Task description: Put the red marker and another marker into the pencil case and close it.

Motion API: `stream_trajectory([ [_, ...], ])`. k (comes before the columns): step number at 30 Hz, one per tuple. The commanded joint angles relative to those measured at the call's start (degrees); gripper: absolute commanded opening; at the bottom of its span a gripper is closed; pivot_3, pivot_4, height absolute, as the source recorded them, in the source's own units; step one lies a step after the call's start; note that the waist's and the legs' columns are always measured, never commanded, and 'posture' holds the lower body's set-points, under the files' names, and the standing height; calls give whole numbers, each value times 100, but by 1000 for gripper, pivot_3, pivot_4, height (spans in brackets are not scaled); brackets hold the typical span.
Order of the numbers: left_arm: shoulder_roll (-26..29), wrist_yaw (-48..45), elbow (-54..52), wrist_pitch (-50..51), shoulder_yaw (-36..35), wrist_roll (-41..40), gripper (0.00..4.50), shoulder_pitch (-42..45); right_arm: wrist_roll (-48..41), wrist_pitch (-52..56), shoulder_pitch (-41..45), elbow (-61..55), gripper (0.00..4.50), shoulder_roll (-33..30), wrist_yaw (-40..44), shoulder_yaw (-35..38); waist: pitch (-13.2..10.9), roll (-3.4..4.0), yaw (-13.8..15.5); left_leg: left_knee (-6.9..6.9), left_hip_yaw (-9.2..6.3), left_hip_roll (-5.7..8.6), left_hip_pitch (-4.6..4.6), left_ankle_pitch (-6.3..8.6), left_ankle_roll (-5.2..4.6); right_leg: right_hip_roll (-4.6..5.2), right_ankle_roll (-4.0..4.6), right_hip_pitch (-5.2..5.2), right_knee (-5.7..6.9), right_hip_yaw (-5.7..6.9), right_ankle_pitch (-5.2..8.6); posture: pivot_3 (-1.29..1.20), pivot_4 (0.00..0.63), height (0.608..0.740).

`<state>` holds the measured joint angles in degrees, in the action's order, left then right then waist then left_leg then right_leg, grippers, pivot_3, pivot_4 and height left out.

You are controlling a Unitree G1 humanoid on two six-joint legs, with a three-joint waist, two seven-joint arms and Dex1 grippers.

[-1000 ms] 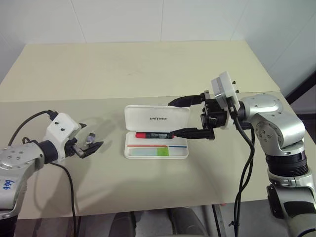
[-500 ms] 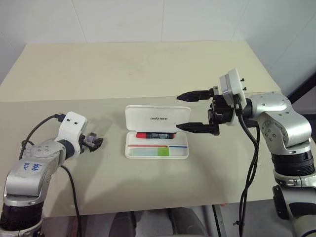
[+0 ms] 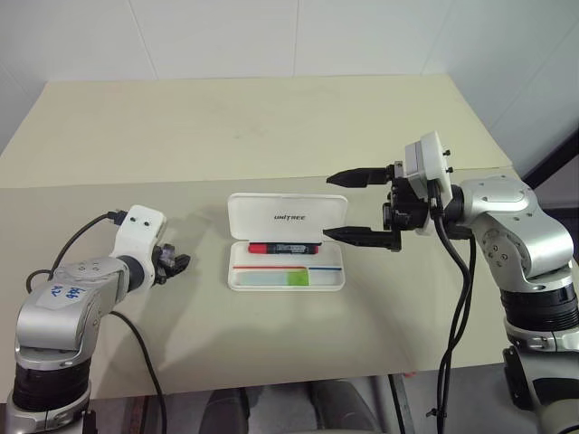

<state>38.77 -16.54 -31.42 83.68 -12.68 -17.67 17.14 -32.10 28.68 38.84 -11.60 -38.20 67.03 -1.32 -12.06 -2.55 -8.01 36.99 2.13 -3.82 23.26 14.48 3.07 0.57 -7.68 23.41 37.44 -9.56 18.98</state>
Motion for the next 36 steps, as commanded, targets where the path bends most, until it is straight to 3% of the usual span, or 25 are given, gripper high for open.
stream_trajectory([
  [1, 130, 17, -16, 262, 21, 44, 2037, -146, -101, -116, -41, -239, 4500, -113, -32, 264, 0, 0, -6, 1, 0, 0, 0, 0, 0, 0, 0, 0, 1, 0, 0, 0, 150, 740],
  [6, 226, -38, 1, 166, 116, 56, 433, -157, -105, -134, -58, -255, 4500, -121, -69, 273, 0, -1, -7, 1, -1, 0, -5, -1, 2, -1, 0, -1, 4, -2, 0, 0, 150, 740],
  [21, 1032, -1536, 96, -2471, 230, -160, 433, -236, 95, -372, 38, 211, 4500, -279, -13, 231, 0, -2, 76, -5, 3, 1, 4, 0, 6, 3, 1, 0, -13, -2, 0, 0, 150, 740],
  [30, 2009, -3770, 147, -3460, 1, -1150, 433, -185, 239, -482, 55, 435, 4500, -575, 99, 285, -1, -1, 80, -10, 9, 0, 3, 0, 6, 4, 4, 4, -14, -3, 2, 0, 150, 740],
  [36, 1765, -4410, 121, -3943, 309, -1691, 433, 141, 86, -446, -131, 285, 4500, -848, 55, 634, -1, 0, 148, -10, 11, 0, 4, 2, 3, 4, 7, 4, -18, -3, 4, 0, 150, 740],
])
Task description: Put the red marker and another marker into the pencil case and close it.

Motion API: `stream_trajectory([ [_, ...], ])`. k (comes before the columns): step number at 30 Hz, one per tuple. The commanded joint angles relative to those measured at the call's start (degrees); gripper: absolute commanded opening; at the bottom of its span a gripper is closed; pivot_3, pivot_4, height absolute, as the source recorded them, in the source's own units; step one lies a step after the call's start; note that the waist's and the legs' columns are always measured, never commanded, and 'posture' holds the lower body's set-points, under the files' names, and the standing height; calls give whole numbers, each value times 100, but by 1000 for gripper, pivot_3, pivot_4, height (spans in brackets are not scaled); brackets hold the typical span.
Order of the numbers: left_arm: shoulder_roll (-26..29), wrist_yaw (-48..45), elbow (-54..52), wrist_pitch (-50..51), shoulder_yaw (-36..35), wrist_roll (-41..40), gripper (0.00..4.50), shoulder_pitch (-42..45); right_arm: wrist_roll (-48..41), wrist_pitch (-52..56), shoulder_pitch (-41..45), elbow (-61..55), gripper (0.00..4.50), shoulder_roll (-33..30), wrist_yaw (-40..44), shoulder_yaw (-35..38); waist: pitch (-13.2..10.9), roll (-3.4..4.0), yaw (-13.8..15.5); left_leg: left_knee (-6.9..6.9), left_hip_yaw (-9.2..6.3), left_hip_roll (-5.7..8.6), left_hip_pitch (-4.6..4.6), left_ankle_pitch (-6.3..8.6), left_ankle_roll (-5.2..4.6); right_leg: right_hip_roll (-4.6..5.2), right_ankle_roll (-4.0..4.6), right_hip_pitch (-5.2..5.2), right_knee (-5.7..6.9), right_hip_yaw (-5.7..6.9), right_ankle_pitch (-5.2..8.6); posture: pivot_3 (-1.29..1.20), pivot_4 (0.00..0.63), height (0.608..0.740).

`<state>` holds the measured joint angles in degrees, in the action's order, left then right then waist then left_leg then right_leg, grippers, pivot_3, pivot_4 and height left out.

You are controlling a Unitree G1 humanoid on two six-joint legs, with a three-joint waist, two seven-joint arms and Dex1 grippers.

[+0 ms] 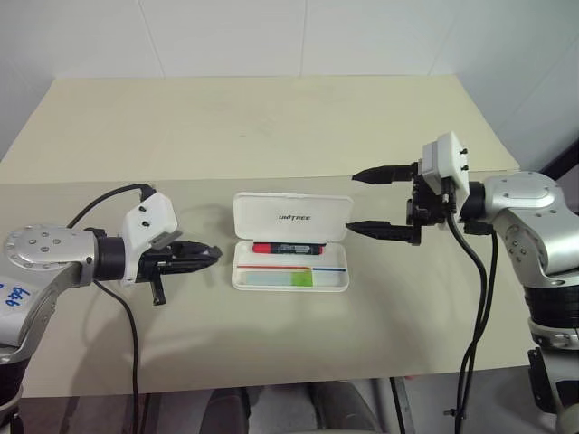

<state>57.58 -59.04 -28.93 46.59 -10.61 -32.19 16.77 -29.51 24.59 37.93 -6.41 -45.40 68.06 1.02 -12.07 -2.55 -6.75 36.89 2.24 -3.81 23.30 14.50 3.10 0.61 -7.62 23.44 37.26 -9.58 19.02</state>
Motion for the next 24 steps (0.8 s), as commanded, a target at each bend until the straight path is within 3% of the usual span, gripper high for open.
stream_trajectory([
  [1, -207, -168, -101, -303, 253, -225, 433, 295, -248, -5, -107, -337, 4500, -157, -68, 516, 0, 0, 38, 1, -1, 0, 0, 0, 0, -1, 0, 0, 0, 0, 0, 0, 150, 740],
  [7, -1010, -391, 740, -928, 1487, 232, 433, 1451, -636, -178, -947, -1262, 4500, -283, -71, 1250, 0, 0, 189, 13, -3, 1, 3, 0, -1, -5, -7, -3, 2, 0, -2, 0, 150, 740],
  [15, -1998, -836, 2035, -1763, 2610, 963, 433, 2597, -1277, 294, -1762, -2026, 4500, -491, -375, 1918, 0, 0, 218, 22, 0, 4, 0, -1, -4, -6, -12, -8, 8, -7, -5, 0, 150, 740],
  [24, -2876, -945, 2616, -1865, 3238, 1406, 433, 2974, -1442, 665, -2521, -2394, 4500, -850, -662, 2296, 0, 1, 211, 21, -3, 5, 1, -2, -6, -9, -15, -9, 8, -11, -6, 0, 150, 740],
])
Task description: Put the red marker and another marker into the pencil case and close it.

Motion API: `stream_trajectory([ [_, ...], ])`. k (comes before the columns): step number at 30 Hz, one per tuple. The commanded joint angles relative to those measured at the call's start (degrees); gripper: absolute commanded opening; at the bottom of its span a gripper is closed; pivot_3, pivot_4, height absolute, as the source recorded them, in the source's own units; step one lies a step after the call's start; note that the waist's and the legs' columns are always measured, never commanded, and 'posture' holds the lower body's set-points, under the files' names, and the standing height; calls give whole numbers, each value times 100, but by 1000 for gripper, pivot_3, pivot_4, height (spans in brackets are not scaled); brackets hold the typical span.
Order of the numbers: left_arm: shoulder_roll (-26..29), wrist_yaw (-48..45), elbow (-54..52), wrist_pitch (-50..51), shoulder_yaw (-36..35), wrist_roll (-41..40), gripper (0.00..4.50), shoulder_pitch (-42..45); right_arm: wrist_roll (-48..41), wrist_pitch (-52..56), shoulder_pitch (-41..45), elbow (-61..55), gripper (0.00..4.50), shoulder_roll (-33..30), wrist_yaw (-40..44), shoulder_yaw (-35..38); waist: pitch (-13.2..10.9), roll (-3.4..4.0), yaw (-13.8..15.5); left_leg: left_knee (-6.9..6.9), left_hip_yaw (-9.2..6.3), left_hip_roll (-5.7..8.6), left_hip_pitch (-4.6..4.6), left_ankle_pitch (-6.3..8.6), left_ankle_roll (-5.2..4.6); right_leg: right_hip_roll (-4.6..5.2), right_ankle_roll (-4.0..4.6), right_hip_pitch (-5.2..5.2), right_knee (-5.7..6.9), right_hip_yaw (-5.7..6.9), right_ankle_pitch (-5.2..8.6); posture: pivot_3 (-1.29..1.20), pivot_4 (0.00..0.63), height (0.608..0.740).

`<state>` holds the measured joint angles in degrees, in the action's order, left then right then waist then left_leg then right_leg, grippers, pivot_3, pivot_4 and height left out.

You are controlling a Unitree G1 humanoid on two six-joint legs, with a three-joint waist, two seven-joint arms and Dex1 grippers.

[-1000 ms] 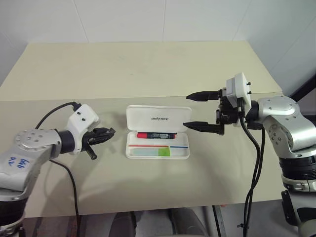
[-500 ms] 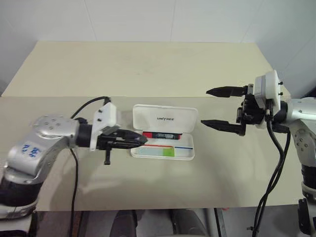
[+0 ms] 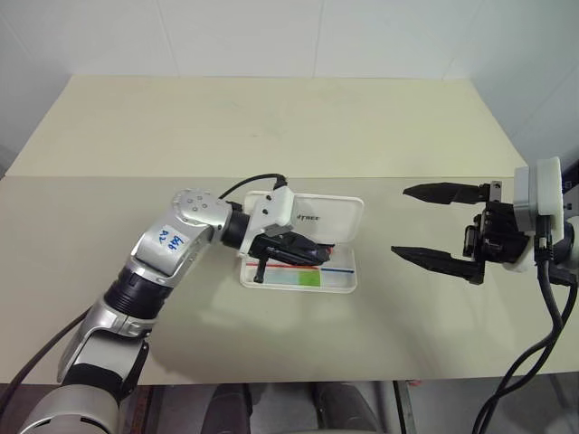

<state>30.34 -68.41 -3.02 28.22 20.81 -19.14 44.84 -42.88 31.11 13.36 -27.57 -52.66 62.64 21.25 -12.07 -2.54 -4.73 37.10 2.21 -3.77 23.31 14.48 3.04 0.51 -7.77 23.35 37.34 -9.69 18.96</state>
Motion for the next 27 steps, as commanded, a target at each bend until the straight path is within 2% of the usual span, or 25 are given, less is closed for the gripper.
stream_trajectory([
  [1, -237, 39, 55, 34, 143, 146, 433, 169, -103, 24, -109, -308, 4500, -134, -160, 284, 0, 0, 9, 1, -1, 0, 0, 0, 0, 0, 0, 0, 1, 0, 0, 0, 150, 740],
  [4, -487, 188, 157, 15, 242, 311, 433, 142, -125, 37, -191, -396, 4500, -124, -277, 288, 0, 0, 17, 8, -1, 2, 1, -1, -2, 0, -4, -2, 2, -2, -2, 0, 150, 740],
  [13, -790, 343, 538, -335, 476, 862, 433, 66, -188, 19, -306, -529, 4500, -114, -464, 235, 0, 0, 29, 8, -3, 5, 0, -4, -6, 0, -8, -5, 1, -5, -4, 0, 150, 740],
  [27, -1165, 233, 888, -305, 604, 1098, 433, 85, -233, 7, -271, -671, 4500, -76, -723, 153, 0, 0, 36, 4, -5, 5, 0, -4, -6, 0, -8, -5, 1, -5, -4, 0, 150, 740],
])
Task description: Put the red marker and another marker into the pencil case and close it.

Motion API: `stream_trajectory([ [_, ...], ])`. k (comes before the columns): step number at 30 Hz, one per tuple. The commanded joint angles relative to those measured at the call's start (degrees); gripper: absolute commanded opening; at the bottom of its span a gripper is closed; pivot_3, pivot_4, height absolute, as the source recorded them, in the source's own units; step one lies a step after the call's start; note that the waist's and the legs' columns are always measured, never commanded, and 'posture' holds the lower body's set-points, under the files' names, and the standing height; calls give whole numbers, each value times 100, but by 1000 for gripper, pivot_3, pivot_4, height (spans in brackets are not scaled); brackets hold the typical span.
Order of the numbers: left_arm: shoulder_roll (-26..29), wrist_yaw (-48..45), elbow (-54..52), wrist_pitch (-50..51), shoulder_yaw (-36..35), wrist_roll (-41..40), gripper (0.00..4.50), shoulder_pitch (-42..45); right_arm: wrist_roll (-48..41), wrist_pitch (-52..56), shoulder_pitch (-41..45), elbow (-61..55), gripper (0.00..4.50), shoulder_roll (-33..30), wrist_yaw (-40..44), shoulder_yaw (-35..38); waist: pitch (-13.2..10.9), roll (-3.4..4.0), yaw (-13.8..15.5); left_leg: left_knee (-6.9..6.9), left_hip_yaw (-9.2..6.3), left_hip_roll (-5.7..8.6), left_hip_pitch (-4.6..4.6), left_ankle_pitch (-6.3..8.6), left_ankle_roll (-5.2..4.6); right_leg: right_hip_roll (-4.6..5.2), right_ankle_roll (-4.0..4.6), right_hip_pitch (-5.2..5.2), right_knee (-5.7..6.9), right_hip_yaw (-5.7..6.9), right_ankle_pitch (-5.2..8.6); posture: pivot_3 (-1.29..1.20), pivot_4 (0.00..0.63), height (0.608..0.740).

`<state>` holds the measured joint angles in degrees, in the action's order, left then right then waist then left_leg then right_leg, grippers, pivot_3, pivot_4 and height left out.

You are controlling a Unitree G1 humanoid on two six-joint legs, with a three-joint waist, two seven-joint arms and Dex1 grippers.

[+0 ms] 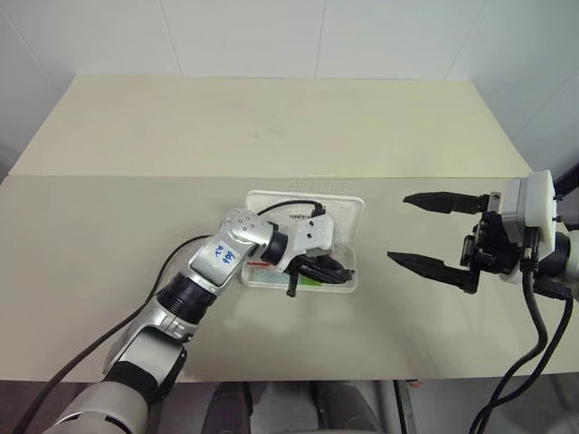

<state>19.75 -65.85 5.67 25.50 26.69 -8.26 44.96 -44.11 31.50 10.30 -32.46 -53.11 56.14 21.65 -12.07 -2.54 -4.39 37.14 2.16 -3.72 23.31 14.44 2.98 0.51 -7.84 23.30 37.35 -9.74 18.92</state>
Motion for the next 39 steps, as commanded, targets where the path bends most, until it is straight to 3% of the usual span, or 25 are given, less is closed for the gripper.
stream_trajectory([
  [1, -144, -22, 30, -21, 23, 9, 433, 72, -111, -31, 37, -191, 4500, -28, -90, 110, 0, 0, 2, 1, 0, 0, 0, 0, 0, 0, 0, 0, 0, 0, 0, 0, 150, 740],
  [4, -214, -44, 62, -23, 50, 28, 433, 84, -118, -36, 59, -181, 4500, -29, -105, 106, 0, 0, 4, 2, 0, 1, 0, 0, 0, 0, 0, 0, 0, 0, 0, 0, 150, 740],
  [15, -321, 77, 24, -205, 10, 185, 4019, 15, -57, -129, 161, -80, 4500, 9, -80, 5, 0, 0, 3, 1, 0, 1, 0, 0, 0, 0, 0, 0, 0, 0, 0, 0, 150, 740],
  [22, -262, -72, -332, -507, -306, -138, 4019, -7, 2, -219, 303, 55, 4500, 71, -37, -180, 0, 0, 1, -1, -1, 0, 0, 0, 0, 0, 0, 0, 0, 0, 0, 0, 150, 740],
  [29, 488, -233, -1038, -366, -1231, -737, 4019, -285, 127, -460, 643, 452, 4500, 174, 135, -527, 0, 1, -38, -2, 0, -2, -4, -2, -2, 0, 0, 0, 7, 0, 0, 0, 150, 740],
  [32, 902, -281, -1332, -327, -1830, -1140, 3374, -583, 159, -634, 877, 740, 4500, 271, 306, -640, 1, 1, -32, -1, 2, -2, -3, -2, -2, 2, 0, 0, 6, 1, 0, 0, 150, 740],
  [39, 1699, -121, -1794, -178, -2989, -1715, 1093, -1161, 369, -893, 1295, 1322, 4500, 471, 518, -926, 1, 1, -33, -1, 0, -5, -3, -2, -2, 4, 0, 0, 6, 5, 0, 0, 150, 740],
])
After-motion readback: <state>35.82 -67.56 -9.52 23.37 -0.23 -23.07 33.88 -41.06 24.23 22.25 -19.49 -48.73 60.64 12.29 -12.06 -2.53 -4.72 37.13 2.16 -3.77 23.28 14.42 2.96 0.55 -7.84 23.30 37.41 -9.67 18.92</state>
